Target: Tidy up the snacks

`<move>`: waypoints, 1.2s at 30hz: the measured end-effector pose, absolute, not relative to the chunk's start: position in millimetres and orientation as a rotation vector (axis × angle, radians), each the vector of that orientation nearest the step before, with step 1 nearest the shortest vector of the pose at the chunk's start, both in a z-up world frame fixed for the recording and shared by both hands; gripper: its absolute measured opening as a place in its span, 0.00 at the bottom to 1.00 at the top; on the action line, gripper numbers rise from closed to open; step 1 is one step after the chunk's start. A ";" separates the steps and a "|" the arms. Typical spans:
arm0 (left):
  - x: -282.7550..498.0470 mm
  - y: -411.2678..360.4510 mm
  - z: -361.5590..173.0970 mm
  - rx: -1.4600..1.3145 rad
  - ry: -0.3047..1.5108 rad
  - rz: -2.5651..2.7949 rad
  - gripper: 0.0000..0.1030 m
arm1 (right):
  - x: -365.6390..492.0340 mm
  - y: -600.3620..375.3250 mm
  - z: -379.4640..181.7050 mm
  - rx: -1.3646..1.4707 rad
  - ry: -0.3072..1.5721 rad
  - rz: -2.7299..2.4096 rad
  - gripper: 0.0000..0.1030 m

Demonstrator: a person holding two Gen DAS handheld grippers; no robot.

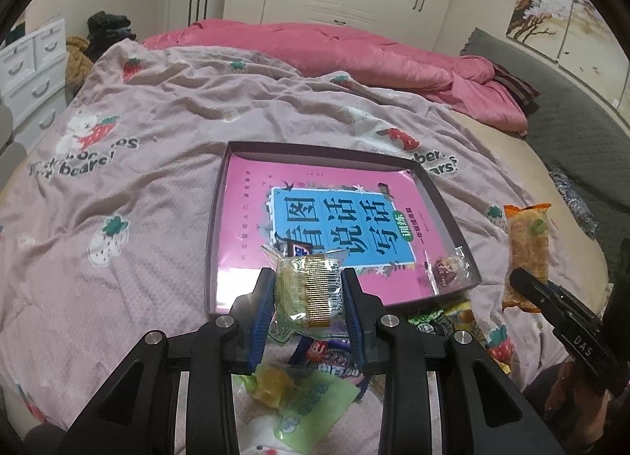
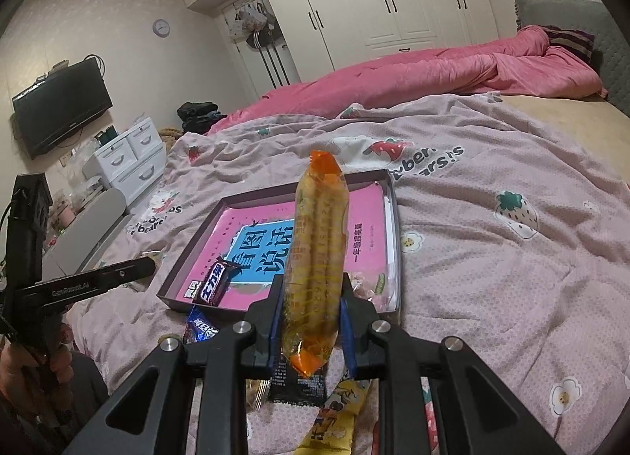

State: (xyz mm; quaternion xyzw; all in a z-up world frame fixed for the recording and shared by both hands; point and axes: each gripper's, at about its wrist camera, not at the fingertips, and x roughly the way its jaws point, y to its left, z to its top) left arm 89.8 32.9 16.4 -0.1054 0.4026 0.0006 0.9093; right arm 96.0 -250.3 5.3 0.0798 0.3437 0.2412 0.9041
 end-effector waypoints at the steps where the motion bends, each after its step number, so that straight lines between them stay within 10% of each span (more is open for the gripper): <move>1: 92.6 31.2 16.7 -0.218 0.829 -0.004 0.33 | 96.8 -250.8 5.5 0.163 0.708 0.497 0.24; 36: 159.6 -11.5 -14.0 -0.222 0.880 -0.067 0.33 | 138.4 -254.7 1.4 0.164 0.694 0.471 0.24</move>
